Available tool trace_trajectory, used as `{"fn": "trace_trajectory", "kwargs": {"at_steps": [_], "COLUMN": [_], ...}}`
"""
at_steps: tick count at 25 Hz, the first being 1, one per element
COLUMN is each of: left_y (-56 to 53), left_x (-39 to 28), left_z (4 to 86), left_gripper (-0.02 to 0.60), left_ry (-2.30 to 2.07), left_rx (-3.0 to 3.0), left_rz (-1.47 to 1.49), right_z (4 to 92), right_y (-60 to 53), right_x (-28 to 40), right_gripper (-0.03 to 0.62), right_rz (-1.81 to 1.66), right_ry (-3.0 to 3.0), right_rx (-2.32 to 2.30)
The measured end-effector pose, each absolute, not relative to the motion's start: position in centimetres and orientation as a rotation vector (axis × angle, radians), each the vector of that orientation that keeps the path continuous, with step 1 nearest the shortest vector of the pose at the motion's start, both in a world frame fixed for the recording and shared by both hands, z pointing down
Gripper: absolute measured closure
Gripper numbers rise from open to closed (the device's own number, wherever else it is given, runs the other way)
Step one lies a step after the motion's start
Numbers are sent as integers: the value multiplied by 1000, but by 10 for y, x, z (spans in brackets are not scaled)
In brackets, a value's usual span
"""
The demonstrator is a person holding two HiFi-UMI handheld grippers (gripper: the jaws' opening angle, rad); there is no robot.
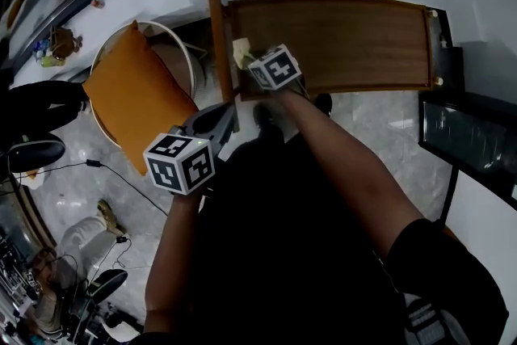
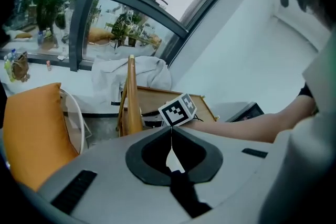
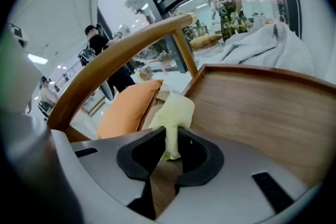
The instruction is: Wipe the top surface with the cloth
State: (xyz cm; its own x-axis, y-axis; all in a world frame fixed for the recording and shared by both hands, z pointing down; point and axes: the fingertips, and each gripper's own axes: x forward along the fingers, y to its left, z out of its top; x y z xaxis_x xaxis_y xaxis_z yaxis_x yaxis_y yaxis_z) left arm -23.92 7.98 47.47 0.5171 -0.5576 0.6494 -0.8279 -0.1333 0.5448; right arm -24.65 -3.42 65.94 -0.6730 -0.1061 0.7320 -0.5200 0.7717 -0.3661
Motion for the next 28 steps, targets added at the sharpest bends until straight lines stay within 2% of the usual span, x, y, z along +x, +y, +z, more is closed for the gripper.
{"fn": "trace_trajectory", "kwargs": {"at_steps": [11, 16, 28], "left_y": [68, 52, 9], "left_x": [-206, -176, -57], "left_z": [469, 466, 468], "left_gripper": [568, 568, 568], "left_ry": [-1111, -1117, -993], "left_rx": [1876, 1864, 1928], "left_rz": [374, 355, 386], "right_z": [666, 668, 667], "right_y": [-37, -55, -94], "right_x": [-219, -167, -22], "right_gripper": [516, 516, 516], "right_rz": [643, 627, 695], "right_ry": [-2227, -2195, -2138], "right_rx": [445, 470, 600]}}
